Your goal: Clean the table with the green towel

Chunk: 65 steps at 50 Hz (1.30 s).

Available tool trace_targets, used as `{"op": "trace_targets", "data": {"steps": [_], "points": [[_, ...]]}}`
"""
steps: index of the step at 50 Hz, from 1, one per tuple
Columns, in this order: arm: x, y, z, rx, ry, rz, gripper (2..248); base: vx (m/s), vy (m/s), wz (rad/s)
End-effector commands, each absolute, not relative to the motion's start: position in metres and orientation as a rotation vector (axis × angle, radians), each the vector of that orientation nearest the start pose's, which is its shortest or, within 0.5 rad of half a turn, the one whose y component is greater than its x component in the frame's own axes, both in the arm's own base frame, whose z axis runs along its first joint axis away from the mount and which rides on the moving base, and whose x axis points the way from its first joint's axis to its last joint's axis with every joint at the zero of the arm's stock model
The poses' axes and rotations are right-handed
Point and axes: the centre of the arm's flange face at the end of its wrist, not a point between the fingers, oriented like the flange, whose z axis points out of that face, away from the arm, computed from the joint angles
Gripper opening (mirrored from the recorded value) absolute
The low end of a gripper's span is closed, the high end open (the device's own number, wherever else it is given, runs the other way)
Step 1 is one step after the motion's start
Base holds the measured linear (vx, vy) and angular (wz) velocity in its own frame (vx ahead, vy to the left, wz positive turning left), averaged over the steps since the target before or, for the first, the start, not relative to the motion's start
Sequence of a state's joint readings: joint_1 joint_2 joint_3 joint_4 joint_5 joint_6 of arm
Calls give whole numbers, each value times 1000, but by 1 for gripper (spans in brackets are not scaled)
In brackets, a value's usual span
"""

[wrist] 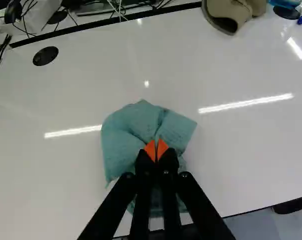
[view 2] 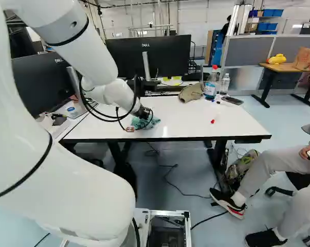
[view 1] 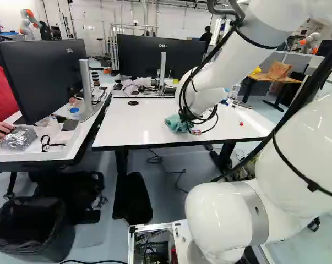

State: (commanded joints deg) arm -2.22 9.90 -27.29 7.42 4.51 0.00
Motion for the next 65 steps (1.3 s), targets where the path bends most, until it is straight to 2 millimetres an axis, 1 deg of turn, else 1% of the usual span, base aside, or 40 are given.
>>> {"op": "trace_targets", "data": {"steps": [20,65], "points": [[365,-14,428,-2927,278,-1005,25,0,0,0],[366,-15,427,-2930,279,-998,25,0,0,0]]}}
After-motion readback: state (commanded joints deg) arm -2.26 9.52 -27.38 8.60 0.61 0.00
